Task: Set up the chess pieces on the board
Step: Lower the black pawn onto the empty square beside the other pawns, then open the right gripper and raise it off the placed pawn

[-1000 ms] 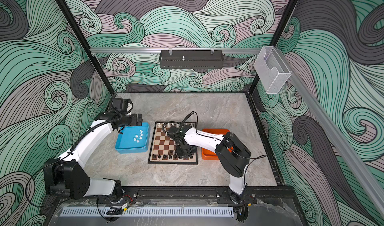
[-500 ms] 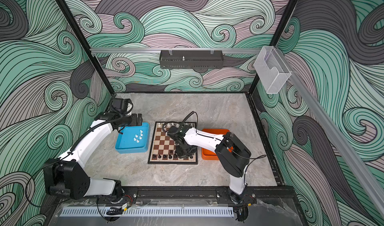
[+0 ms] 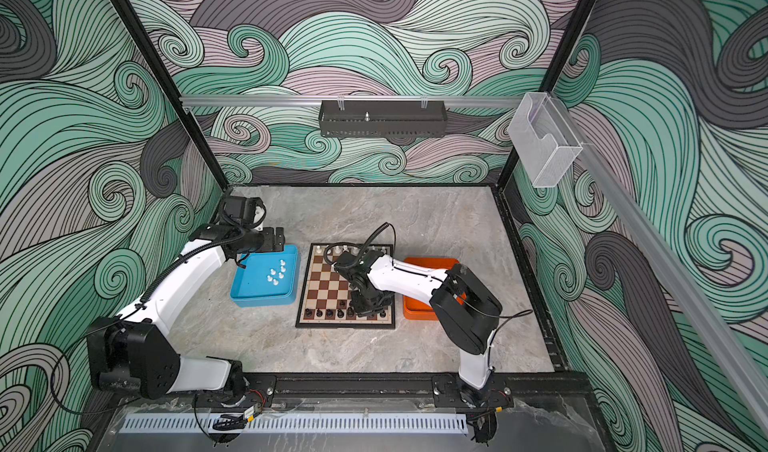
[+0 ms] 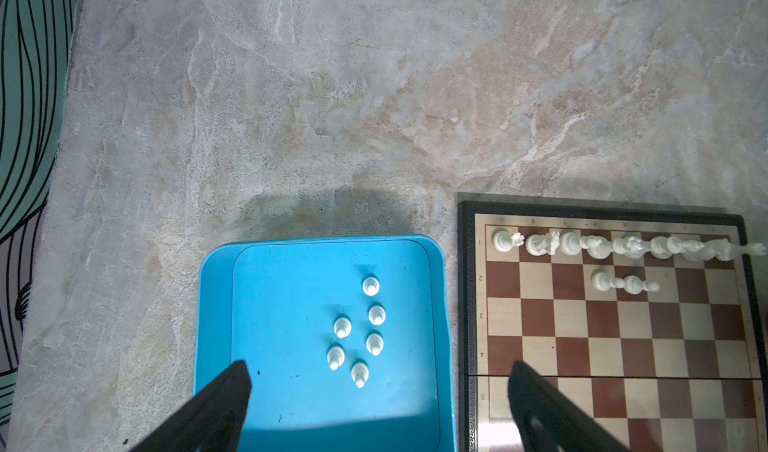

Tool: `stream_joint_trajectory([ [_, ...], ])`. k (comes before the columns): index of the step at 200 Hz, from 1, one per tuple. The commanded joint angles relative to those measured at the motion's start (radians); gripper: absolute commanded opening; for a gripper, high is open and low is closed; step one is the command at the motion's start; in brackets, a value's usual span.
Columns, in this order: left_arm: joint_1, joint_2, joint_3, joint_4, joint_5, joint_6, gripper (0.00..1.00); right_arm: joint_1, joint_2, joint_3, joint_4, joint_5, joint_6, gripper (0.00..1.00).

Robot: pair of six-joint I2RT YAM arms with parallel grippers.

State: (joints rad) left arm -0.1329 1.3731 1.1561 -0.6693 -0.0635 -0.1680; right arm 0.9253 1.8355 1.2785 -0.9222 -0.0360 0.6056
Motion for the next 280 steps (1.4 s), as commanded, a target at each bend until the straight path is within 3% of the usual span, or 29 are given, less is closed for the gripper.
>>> stream_joint_trajectory([
  [1, 0.004, 0.003, 0.021, -0.012, 0.004, 0.005, 0.99, -0.008, 0.003, -0.011, -0.007, -0.004, 0.008, 0.12],
  [133, 0.005, 0.002, 0.021, -0.012, 0.009, 0.006, 0.99, -0.009, 0.001, -0.015, -0.015, 0.013, 0.017, 0.12],
  [175, 0.004, 0.002, 0.021, -0.012, 0.008, 0.006, 0.99, -0.008, -0.005, -0.010, -0.014, 0.016, 0.017, 0.21],
  [280, 0.004, -0.001, 0.020, -0.011, 0.007, 0.007, 0.98, -0.008, -0.071, 0.046, -0.062, 0.021, 0.019, 0.26],
])
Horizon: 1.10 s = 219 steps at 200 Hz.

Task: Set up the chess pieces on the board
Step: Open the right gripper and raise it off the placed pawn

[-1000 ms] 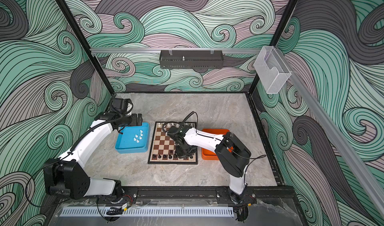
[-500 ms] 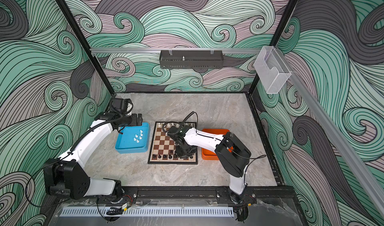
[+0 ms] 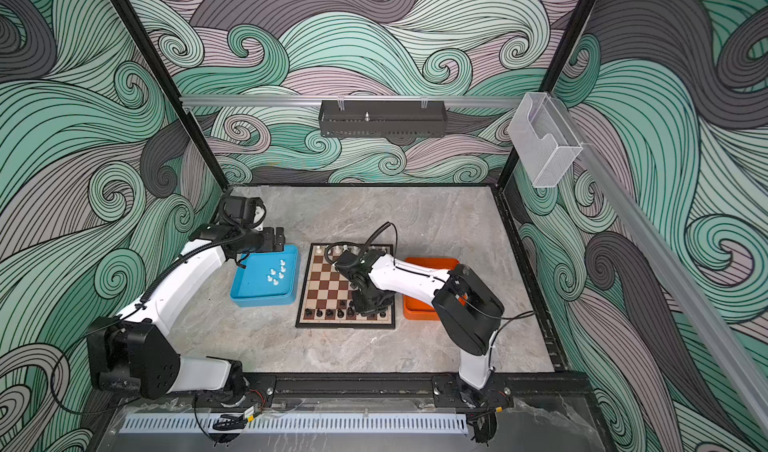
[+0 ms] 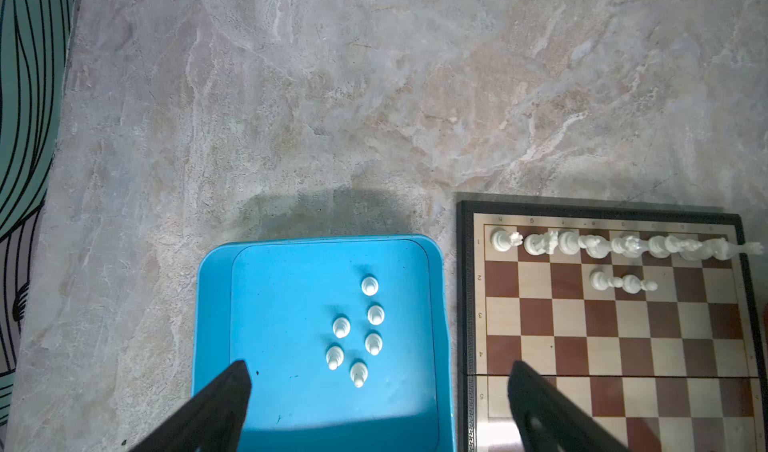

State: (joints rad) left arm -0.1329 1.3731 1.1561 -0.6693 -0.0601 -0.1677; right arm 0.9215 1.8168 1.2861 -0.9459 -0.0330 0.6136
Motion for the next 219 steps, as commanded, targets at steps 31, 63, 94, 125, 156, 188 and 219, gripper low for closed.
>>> stream_joint_trajectory([
  [31, 0.004, -0.003, 0.020, -0.012, 0.002, 0.006, 0.99, -0.004, -0.088, 0.069, -0.058, 0.015, 0.006, 0.28],
  [63, 0.003, -0.004, 0.019, -0.012, 0.000, 0.005, 0.99, -0.024, -0.146, 0.091, -0.057, 0.003, 0.006, 0.33],
  [94, -0.011, -0.015, 0.037, -0.016, 0.043, 0.016, 0.99, -0.118, -0.223, 0.099, -0.059, -0.001, -0.024, 0.53],
  [125, -0.140, -0.013, 0.114, -0.029, -0.029, 0.035, 0.99, -0.272, -0.298, 0.074, -0.057, 0.023, -0.088, 0.73],
  [156, -0.238, 0.027, 0.194, 0.036, -0.001, 0.039, 0.99, -0.430, -0.324, 0.046, -0.057, 0.021, -0.146, 0.94],
  [188, -0.314, 0.121, 0.281, 0.040, 0.046, 0.060, 0.99, -0.552, -0.321, 0.020, -0.058, 0.028, -0.191, 0.99],
  [219, -0.336, 0.127, 0.223, 0.069, 0.081, 0.063, 0.99, -0.624, -0.257, 0.013, -0.057, 0.034, -0.224, 0.99],
])
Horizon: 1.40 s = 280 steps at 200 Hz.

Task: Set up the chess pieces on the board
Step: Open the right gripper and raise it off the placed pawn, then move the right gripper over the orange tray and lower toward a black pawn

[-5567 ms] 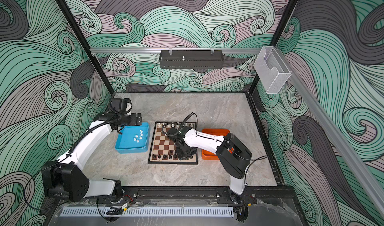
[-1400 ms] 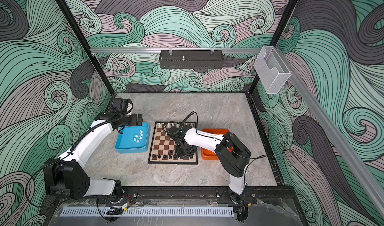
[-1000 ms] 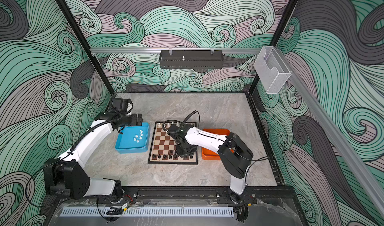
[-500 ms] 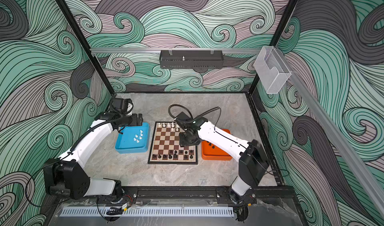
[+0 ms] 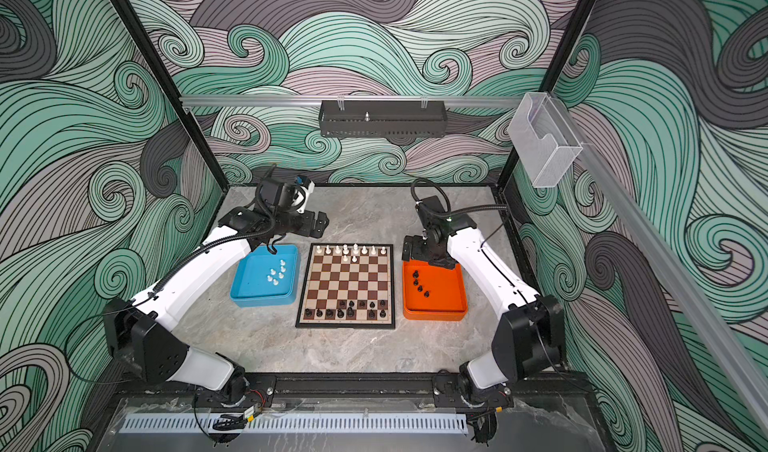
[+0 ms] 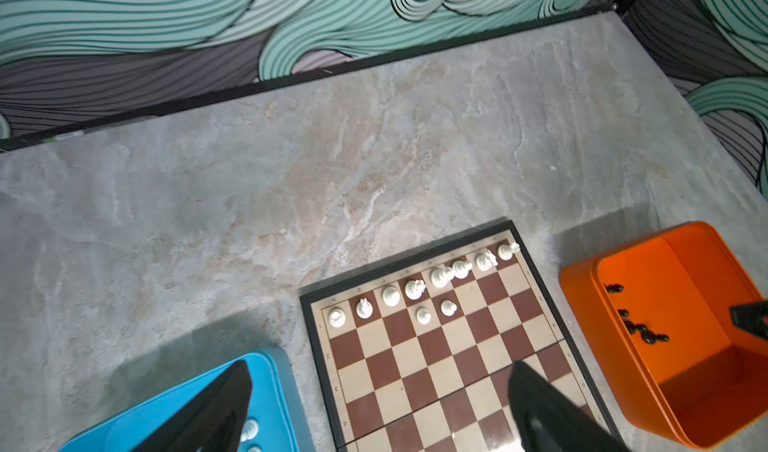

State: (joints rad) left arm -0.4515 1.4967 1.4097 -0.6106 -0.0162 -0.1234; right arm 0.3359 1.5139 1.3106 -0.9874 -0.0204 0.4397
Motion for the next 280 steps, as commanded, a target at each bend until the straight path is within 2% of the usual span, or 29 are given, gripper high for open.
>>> stream_joint_trajectory([
  [1, -0.018, 0.003, -0.035, 0.011, 0.036, 0.020, 0.99, -0.039, 0.047, -0.012, -0.015, 0.021, -0.052, 0.99],
  [30, -0.035, -0.014, -0.098, 0.037, 0.001, 0.028, 0.99, -0.057, 0.098, -0.019, 0.008, 0.019, -0.065, 0.92],
  [88, -0.044, -0.005, -0.090, 0.020, -0.007, 0.033, 0.99, -0.057, 0.221, -0.009, 0.059, 0.008, -0.064, 0.67],
  [115, -0.044, -0.010, -0.092, 0.019, -0.041, 0.039, 0.99, -0.057, 0.263, -0.004, 0.083, -0.014, -0.053, 0.59],
  [193, -0.045, 0.006, -0.091, 0.009, -0.054, 0.042, 0.99, -0.031, 0.335, 0.012, 0.118, -0.035, -0.035, 0.55],
  [240, -0.046, 0.018, -0.088, 0.007, -0.056, 0.042, 0.99, -0.018, 0.370, 0.028, 0.121, -0.031, -0.030, 0.50],
  [280, -0.045, 0.020, -0.087, 0.005, -0.058, 0.041, 0.98, -0.014, 0.385, 0.030, 0.126, -0.025, -0.024, 0.41],
])
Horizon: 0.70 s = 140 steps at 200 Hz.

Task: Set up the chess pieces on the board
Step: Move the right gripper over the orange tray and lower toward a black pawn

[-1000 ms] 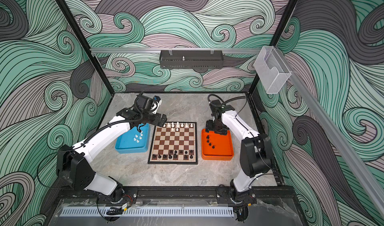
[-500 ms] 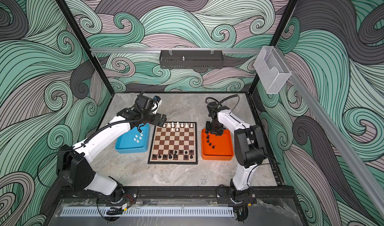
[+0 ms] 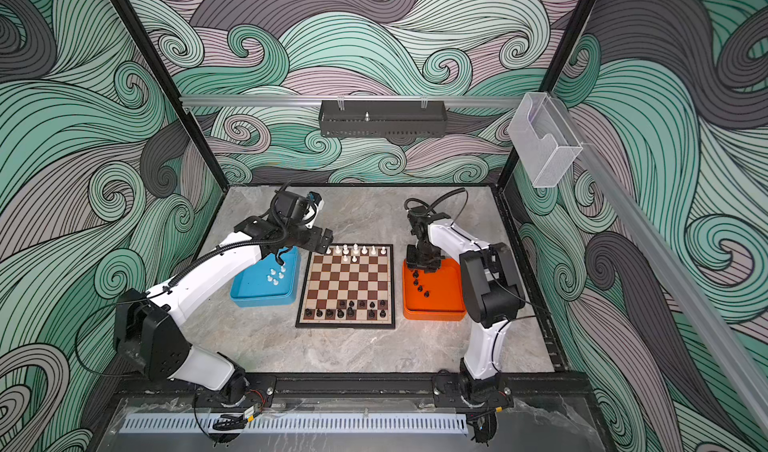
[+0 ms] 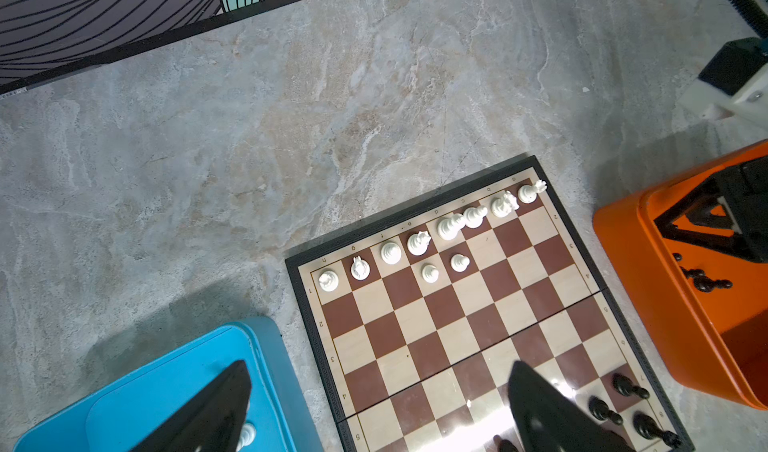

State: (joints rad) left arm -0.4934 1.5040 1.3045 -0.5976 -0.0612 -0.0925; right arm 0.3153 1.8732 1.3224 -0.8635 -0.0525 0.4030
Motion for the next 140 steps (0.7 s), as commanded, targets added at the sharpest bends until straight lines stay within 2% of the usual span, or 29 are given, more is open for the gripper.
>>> stream_joint_trajectory([
  [1, -0.003, 0.013, 0.019, -0.008, -0.014, 0.011, 0.99, 0.007, 0.026, 0.018, 0.002, 0.007, 0.013, 0.40],
  [140, -0.004, 0.022, 0.020, -0.010, -0.020, 0.010, 0.99, 0.009, 0.043, 0.018, 0.012, 0.007, 0.016, 0.25],
])
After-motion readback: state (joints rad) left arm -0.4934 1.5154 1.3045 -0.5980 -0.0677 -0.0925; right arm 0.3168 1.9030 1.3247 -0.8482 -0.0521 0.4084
